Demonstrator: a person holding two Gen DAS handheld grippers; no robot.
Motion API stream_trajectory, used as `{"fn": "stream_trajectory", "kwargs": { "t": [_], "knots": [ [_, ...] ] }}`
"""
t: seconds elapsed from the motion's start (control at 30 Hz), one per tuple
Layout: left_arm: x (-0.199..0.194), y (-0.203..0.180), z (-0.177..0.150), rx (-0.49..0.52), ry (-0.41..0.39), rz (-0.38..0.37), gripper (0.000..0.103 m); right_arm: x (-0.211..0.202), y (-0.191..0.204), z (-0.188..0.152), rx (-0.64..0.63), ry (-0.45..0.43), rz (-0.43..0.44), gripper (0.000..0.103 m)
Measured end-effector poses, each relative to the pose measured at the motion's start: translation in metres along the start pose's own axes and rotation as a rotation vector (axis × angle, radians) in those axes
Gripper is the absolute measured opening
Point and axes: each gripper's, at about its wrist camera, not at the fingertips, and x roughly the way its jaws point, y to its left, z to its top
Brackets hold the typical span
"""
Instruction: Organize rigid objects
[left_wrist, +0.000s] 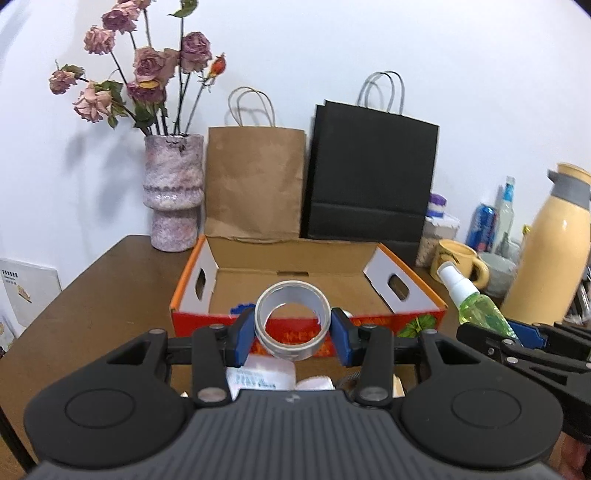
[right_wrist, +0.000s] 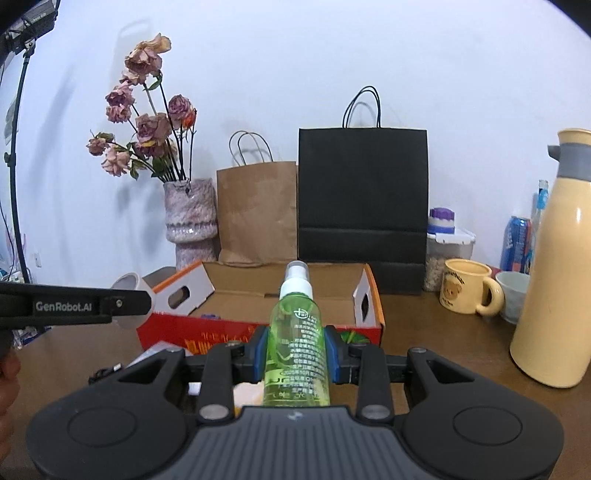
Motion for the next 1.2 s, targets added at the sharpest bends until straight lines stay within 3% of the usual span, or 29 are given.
{"fn": "stream_trajectory", "kwargs": {
  "t": [0.63, 1.2],
  "knots": [
    [0.057, 0.013, 0.039, -0.078, -0.037, 0.073, 0.044, 0.078, -0.003, 0.033, 0.043, 0.015, 0.003, 0.03],
    [0.128, 0.03, 0.051, -0.089, 0.031, 0.149, 0.044, 0.156, -0.014, 0.051, 0.077, 0.06, 0.0, 0.03]
  ]
}}
